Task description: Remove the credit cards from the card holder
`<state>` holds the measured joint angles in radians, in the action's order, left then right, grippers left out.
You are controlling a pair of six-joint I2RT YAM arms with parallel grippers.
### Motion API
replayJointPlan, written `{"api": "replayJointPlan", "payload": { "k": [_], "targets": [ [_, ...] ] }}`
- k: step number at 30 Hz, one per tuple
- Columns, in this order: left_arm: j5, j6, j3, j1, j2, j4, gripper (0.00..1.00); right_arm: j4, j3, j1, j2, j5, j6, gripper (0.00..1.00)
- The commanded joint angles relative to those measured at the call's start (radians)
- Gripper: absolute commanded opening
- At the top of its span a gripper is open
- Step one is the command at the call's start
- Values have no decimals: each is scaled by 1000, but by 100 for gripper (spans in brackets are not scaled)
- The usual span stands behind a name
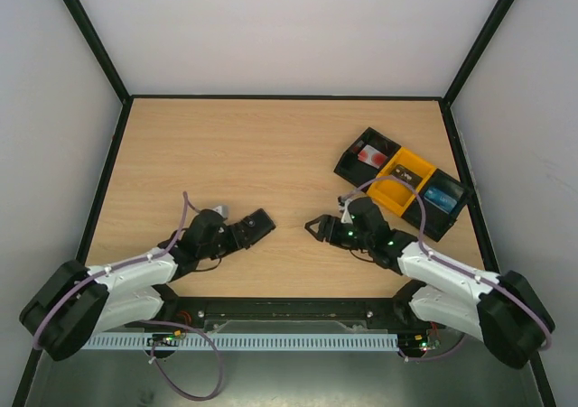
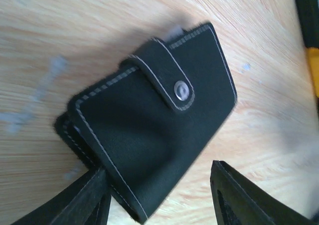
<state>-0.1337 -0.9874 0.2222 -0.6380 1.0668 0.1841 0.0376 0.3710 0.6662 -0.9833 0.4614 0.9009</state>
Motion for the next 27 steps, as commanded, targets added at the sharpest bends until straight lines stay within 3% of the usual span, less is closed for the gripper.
{"api": "replayJointPlan", "payload": {
  "k": [1, 3, 8, 13, 18, 22, 24, 27],
  "targets": [
    [-109, -41, 24, -33, 39, 101, 57, 102, 46, 70, -97, -56, 23, 67],
    [-95, -28, 37, -33, 21, 78, 57, 136, 56, 103, -145, -82, 47, 65],
    [87, 54, 95, -11, -51, -117, 70, 305, 49, 185, -266, -141, 164, 60],
    [140, 118, 116, 64, -68, -168, 71, 578, 6, 231, -410, -172, 316, 55],
    [135, 177, 132, 106, 2, -157, 70, 693, 65, 263, -589, -149, 347, 53],
    [43, 201, 134, 105, 87, -82, 66, 751, 83, 291, -666, -175, 375, 51],
    [-1, 200, 123, 104, 118, -47, 62, 757, 90, 296, -700, -192, 381, 50],
    [-41, 183, 102, 95, 147, 3, 48, 795, 92, 299, -755, -180, 394, 49]
  ]
}}
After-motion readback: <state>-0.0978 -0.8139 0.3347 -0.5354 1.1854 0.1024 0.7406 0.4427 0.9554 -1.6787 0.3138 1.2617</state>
